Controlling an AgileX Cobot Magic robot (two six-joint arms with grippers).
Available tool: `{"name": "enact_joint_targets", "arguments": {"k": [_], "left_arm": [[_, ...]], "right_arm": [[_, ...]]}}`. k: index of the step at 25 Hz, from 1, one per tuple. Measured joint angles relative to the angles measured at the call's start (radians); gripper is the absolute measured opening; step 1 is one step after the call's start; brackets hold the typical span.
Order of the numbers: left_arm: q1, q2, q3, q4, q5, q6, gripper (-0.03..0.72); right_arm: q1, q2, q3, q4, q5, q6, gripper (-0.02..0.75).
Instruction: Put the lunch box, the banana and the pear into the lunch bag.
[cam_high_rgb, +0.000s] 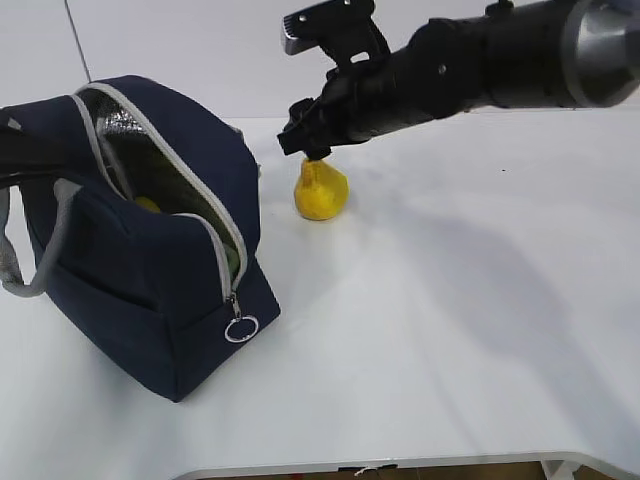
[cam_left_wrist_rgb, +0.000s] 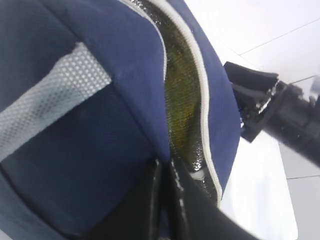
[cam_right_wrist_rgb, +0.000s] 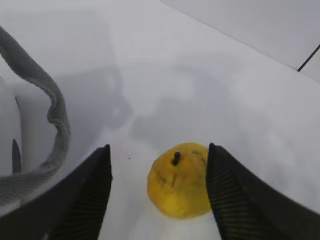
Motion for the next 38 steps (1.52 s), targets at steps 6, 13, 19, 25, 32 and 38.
{"name": "enact_joint_targets", "arguments": {"k": [6, 13, 19, 25, 32, 38], "left_arm": [[0.0, 0.0, 0.0, 0.0, 0.0, 0.002, -0.017], [0.0, 0.0, 0.0, 0.0, -0.001, 0.004, -0.017], [0.0, 0.0, 0.0, 0.0, -0.001, 0.004, -0.017], [0.0, 0.0, 0.0, 0.0, -0.001, 0.004, -0.017], [0.0, 0.0, 0.0, 0.0, -0.002, 0.004, -0.017], [0.0, 0.0, 0.0, 0.0, -0.002, 0.004, -0.017]], "right_arm": [[-0.013, 0.078, -0.221, 0.002, 0.259, 0.002, 0.494], [-0.013, 0.201, -0.511, -0.03, 0.59, 0.016, 0.494], [-0.013, 0.313, -0.718, -0.079, 0.828, 0.046, 0.496], [-0.015, 0.35, -0.772, -0.124, 0.874, 0.058, 0.54], [-0.015, 0.351, -0.775, -0.124, 0.849, 0.032, 0.665], [-0.015, 0.398, -0.775, -0.124, 0.837, 0.029, 0.666]]}}
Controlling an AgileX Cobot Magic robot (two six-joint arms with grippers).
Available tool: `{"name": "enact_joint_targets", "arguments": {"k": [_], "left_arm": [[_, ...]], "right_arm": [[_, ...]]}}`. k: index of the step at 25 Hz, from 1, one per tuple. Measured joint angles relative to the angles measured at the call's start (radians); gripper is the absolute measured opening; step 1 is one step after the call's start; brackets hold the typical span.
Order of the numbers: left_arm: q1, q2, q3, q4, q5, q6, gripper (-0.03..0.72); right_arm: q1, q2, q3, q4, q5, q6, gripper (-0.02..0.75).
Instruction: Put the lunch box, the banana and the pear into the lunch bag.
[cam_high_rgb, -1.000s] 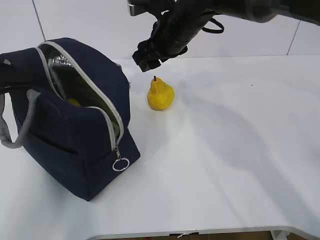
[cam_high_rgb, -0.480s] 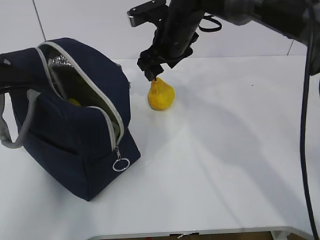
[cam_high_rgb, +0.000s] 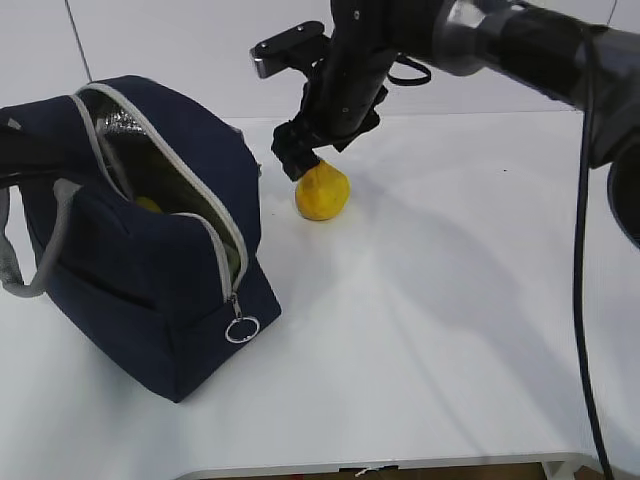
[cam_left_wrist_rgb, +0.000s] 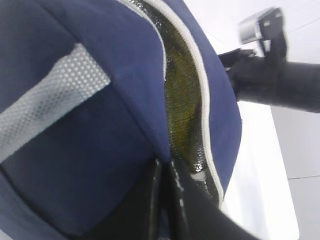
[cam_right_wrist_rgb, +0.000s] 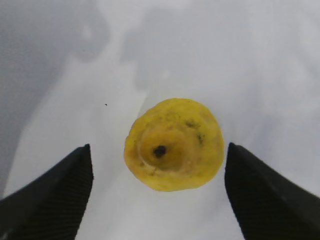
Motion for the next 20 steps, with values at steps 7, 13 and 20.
{"name": "enact_joint_targets", "arguments": {"k": [7, 13, 20], "left_arm": [[0.0, 0.0, 0.0, 0.0, 0.0, 0.0, -0.017], [0.0, 0.0, 0.0, 0.0, 0.0, 0.0, -0.017], [0.0, 0.0, 0.0, 0.0, 0.0, 0.0, -0.017]], "right_arm": [[-0.002, 0.016, 0.0, 0.0, -0.034, -0.002, 0.659], [-0.002, 0.027, 0.0, 0.0, -0.062, -0.002, 0.645], [-0.002, 0.036, 0.0, 0.0, -0.082, -0.004, 0.628]]}}
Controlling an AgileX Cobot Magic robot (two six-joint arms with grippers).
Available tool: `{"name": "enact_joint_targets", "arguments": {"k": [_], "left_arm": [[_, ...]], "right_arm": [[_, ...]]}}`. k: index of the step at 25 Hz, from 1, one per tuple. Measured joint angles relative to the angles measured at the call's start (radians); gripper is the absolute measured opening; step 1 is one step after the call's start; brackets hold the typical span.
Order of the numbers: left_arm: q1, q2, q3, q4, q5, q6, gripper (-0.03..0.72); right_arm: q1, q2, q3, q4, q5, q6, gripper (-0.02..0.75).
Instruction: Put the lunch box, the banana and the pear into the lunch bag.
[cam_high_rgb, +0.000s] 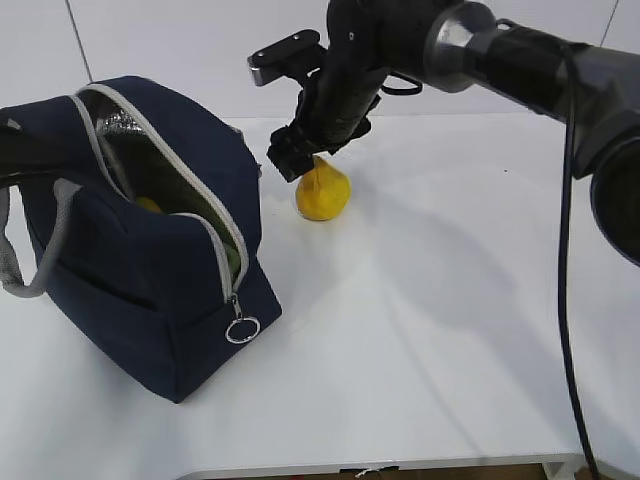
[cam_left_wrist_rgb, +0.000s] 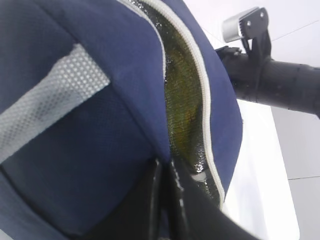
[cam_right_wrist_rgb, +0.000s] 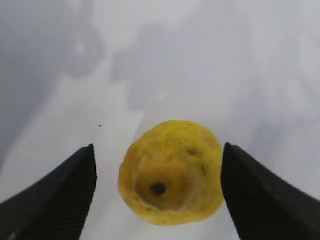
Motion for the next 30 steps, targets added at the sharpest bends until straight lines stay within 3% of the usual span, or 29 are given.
{"name": "enact_joint_targets", "arguments": {"k": [22, 30], "left_arm": [[0.0, 0.0, 0.0, 0.0, 0.0, 0.0, -0.017], [0.0, 0.0, 0.0, 0.0, 0.0, 0.0, -0.017]], "right_arm": [[0.0, 0.03, 0.0, -0.001, -0.004, -0.002, 0.57], [0.0, 0.03, -0.001, -0.009, -0.005, -0.002, 0.443]]}}
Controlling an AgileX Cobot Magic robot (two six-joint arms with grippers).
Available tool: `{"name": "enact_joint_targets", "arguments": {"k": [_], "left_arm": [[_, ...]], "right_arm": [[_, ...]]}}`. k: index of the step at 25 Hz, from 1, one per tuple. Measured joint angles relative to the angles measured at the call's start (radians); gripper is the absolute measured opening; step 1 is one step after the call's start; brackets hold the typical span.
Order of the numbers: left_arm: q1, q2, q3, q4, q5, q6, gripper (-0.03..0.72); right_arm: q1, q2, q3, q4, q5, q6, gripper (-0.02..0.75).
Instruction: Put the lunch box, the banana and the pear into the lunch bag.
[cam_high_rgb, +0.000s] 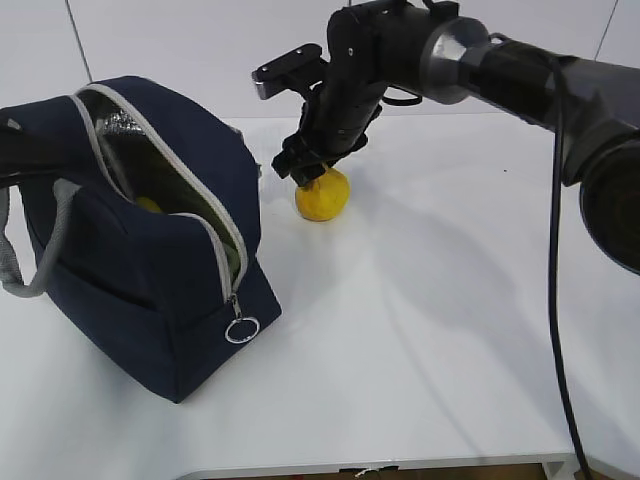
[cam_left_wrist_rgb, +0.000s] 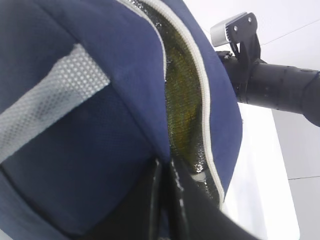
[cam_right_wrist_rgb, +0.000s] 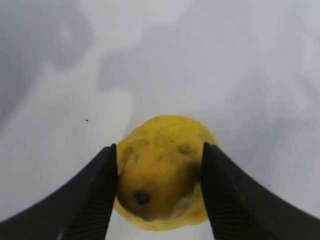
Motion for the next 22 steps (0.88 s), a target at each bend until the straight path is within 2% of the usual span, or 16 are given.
{"name": "enact_joint_targets", "arguments": {"k": [5, 12, 22], "left_arm": [[0.0, 0.0, 0.0, 0.002, 0.0, 0.0, -0.017], [0.0, 0.0, 0.0, 0.002, 0.0, 0.0, -0.017], [0.0, 0.0, 0.0, 0.002, 0.0, 0.002, -0.017]], "right_arm": [[0.0, 0.0, 0.0, -0.009, 0.004, 0.0, 0.428], [0.0, 0.0, -0.002, -0.021, 0.006, 0.0, 0.338], [0.0, 0.0, -0.006, -0.035, 0.025, 0.002, 0.33]]}}
